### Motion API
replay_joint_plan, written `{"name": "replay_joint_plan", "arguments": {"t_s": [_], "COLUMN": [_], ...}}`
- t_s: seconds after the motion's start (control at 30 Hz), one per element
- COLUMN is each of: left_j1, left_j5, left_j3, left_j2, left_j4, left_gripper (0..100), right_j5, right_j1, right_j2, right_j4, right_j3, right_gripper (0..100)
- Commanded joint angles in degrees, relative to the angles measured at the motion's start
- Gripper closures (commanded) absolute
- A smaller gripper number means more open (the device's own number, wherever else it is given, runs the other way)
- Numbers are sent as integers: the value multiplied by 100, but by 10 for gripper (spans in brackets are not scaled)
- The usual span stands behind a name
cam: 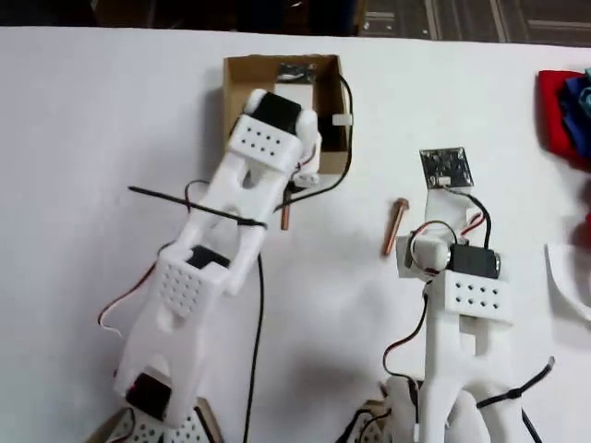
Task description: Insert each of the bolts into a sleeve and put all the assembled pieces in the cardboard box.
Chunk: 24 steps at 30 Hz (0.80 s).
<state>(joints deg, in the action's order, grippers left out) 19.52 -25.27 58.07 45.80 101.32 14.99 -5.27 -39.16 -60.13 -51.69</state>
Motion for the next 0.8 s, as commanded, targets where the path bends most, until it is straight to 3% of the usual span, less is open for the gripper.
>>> {"name": "replay_joint_plan", "arguments": {"t_s": [0.0,0.2,0.53,0.77], "left_j1": [264,589,554,571], "left_j5": [79,88,79,53], "left_j3": [286,312,189,-1349], "left_j2": [-492,-527,-1635,-2690], "left_j4": [97,88,114,88], "left_gripper": [975,975,976,976], "right_j5": [0,0,0,-9], "right_j1": [66,57,31,31], "right_j2": [-224,-224,-224,-224], "right_j4": [119,119,101,110], "right_j3": [35,35,35,35], "right_gripper": [978,978,978,978]}}
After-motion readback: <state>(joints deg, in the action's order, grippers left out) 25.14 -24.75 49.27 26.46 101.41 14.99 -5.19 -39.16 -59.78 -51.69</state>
